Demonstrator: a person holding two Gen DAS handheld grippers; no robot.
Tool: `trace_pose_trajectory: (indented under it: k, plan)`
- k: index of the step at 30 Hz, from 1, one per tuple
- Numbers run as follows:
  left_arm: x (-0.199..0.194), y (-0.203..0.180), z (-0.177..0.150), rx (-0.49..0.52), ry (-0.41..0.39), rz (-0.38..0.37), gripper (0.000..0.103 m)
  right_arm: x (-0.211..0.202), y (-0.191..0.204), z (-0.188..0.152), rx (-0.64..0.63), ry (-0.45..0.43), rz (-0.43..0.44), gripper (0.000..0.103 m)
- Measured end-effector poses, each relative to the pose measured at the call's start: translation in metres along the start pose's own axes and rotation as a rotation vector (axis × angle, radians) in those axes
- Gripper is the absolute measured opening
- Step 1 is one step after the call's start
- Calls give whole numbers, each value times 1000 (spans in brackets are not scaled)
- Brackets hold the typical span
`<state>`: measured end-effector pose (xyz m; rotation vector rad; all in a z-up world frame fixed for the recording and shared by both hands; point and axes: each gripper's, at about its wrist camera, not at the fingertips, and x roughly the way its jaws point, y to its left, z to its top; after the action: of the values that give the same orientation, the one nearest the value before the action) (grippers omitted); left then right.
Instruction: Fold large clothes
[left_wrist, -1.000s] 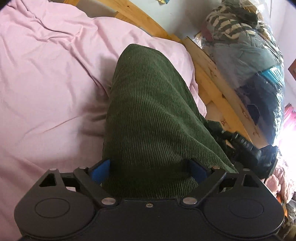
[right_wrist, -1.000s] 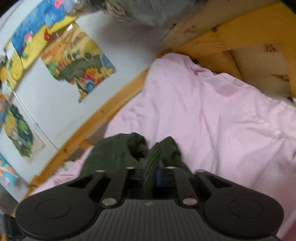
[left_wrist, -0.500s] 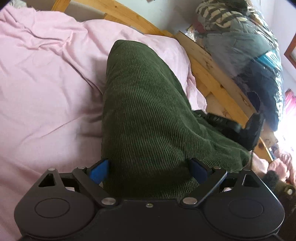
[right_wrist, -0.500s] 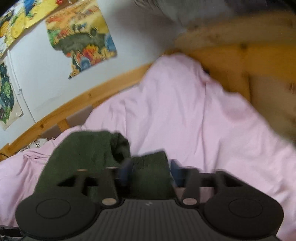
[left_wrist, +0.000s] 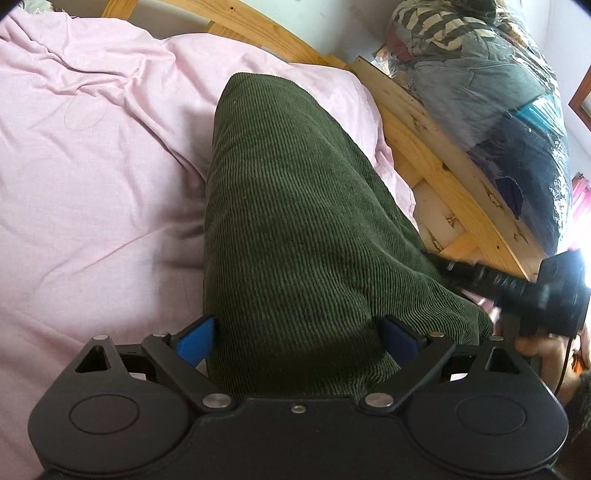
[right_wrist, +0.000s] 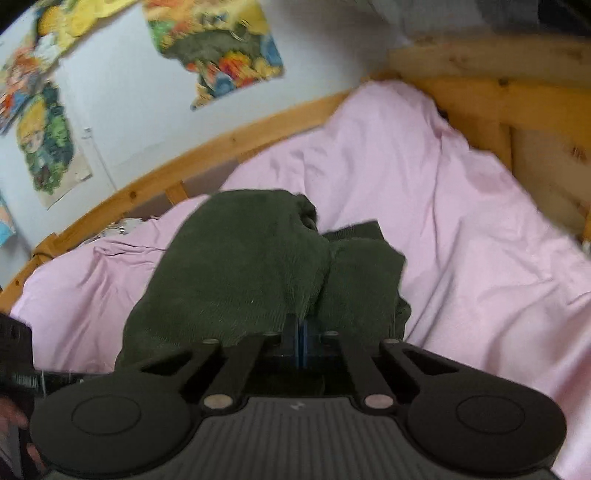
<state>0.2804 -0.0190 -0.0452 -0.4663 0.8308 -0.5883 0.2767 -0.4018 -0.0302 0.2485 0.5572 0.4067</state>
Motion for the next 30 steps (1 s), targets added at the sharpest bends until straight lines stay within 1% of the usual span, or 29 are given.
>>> trace_pose_trajectory:
  k: [2, 5, 7, 9, 11, 12, 13, 14, 15, 16, 17, 18, 19, 20, 22, 23, 25, 26, 27, 28, 29, 30]
  plan:
    - [-1, 0, 0, 2, 2, -3, 95, -18, 6, -13, -47, -23, -20, 1]
    - [-7, 2, 4, 1, 0, -26, 94, -31, 5, -39, -40, -10, -69, 1]
    - [-13, 3, 6, -14, -24, -48, 93, -24, -1, -58, -37, 17, -107, 0]
    - [-18, 4, 8, -35, -53, -80, 94, -17, -11, -67, 17, 35, -139, 0]
    - [-15, 4, 7, -49, -48, -85, 96, -24, -16, -65, 58, -7, -145, 0]
    - [-11, 2, 6, -37, -29, -59, 96, -30, -15, -58, 44, -41, -160, 0]
    - [-6, -1, 4, -9, -7, -16, 96, -34, -12, -51, 25, -70, -176, 0]
    - [-2, -3, 2, 14, 4, 22, 98, -38, -8, -41, -3, -98, -202, 3]
    - [0, -3, 0, 11, 6, 27, 99, -39, -3, -29, -38, -123, -220, 5]
    - [0, 0, -1, -14, 8, 13, 99, -38, 3, -15, -77, -147, -230, 6]
    - [1, 2, 0, -30, 14, 7, 99, -36, 8, -4, -100, -158, -226, 12]
    - [1, 2, 0, -28, 17, 10, 99, -29, 13, 11, -107, -158, -201, 29]
    - [1, 3, 1, -23, 18, 10, 99, -21, 15, 22, -97, -151, -175, 53]
    - [1, 3, 0, -23, 18, 11, 99, -11, 19, 34, -80, -144, -148, 66]
    - [1, 3, -1, -20, 16, 14, 99, 18, 21, 56, -50, -113, -65, 67]
    - [2, 3, -1, -18, 17, 15, 99, 36, 21, 65, -42, -92, -47, 71]
    - [2, 2, 0, -20, 18, 13, 99, 70, 21, 79, -18, -51, -35, 74]
    - [2, 3, -1, -23, 19, 11, 99, 85, 18, 80, 0, -30, -32, 74]
    - [2, 4, -1, -26, 20, 9, 99, 96, 15, 80, 19, -11, -29, 70]
    - [2, 4, -2, -26, 19, 8, 100, 107, 13, 79, 43, 10, -29, 48]
    - [3, 3, -1, -26, 18, 9, 100, 111, 10, 74, 57, 18, -32, 22]
    - [4, 3, -1, -25, 17, 8, 100, 113, 12, 68, 53, 15, -33, 19]
